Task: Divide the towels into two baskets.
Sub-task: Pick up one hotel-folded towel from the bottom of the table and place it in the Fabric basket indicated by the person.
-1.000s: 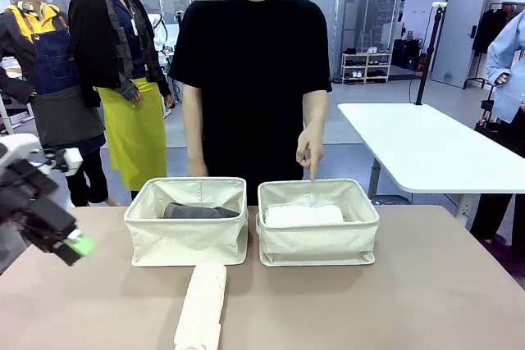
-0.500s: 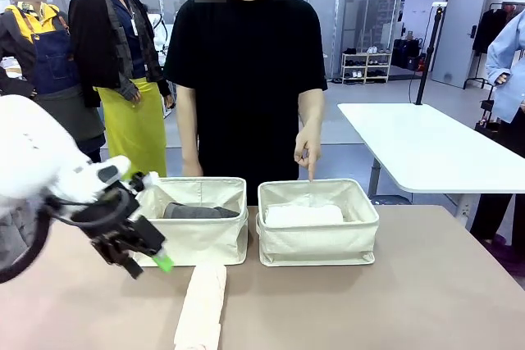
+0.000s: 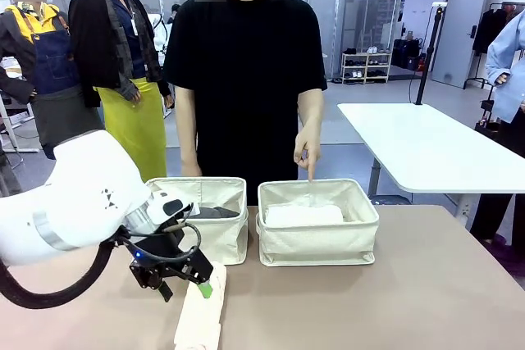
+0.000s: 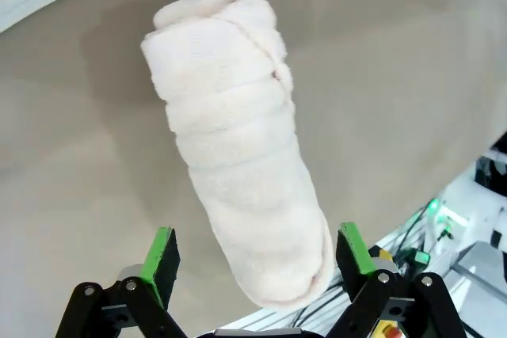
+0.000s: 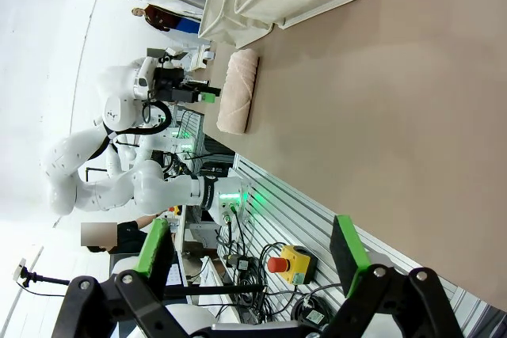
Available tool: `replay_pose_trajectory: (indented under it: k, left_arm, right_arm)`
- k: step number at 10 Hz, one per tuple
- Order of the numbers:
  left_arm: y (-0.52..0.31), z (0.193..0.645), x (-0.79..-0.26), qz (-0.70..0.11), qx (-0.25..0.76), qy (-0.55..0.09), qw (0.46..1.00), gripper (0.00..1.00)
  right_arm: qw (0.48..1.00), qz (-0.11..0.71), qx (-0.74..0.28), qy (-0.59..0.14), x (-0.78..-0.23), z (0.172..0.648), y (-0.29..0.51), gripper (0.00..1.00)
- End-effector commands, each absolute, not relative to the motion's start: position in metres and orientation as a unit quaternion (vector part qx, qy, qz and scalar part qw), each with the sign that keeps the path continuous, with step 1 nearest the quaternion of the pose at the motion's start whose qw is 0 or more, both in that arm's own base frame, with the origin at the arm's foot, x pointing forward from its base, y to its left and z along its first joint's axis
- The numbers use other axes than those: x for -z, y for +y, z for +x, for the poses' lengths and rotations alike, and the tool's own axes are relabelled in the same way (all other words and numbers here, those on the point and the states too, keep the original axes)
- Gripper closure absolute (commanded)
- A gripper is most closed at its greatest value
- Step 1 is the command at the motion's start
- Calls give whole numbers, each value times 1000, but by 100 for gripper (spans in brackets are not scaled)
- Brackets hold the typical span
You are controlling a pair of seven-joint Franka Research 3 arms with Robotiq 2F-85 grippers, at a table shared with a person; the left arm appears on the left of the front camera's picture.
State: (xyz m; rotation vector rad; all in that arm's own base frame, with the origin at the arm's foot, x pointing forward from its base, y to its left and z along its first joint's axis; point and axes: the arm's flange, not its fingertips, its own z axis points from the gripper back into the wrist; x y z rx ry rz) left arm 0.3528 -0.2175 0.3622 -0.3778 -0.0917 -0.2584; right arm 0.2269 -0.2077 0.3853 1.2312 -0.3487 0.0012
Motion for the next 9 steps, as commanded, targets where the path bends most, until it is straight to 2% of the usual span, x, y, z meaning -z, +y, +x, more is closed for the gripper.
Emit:
replay_pose_trajectory:
  k: [1,3,5,7,8,9]
  left_arm:
    - [-209,320,-339,-149,92,-49,983,0]
    - [-214,323,-331,-172,57,-59,982,0]
    - [-217,323,-324,-197,52,-25,979,0]
    - [-217,326,-318,-197,59,-25,978,0]
    - [-219,323,-316,-224,96,-5,970,2]
    - [-219,323,-315,-223,104,-9,969,19]
  right_arm:
    - [799,577,-4,-170,-388,225,-207,0]
    - [799,577,-4,-170,-388,225,-207,0]
    - [799,577,-4,-170,-388,225,-207,0]
    - [799,577,-4,-170,-388,225,-207,0]
    - [799,577,-4,-170,-388,225,-207,0]
    - [799,577,-4,-170,-388,225,-207,0]
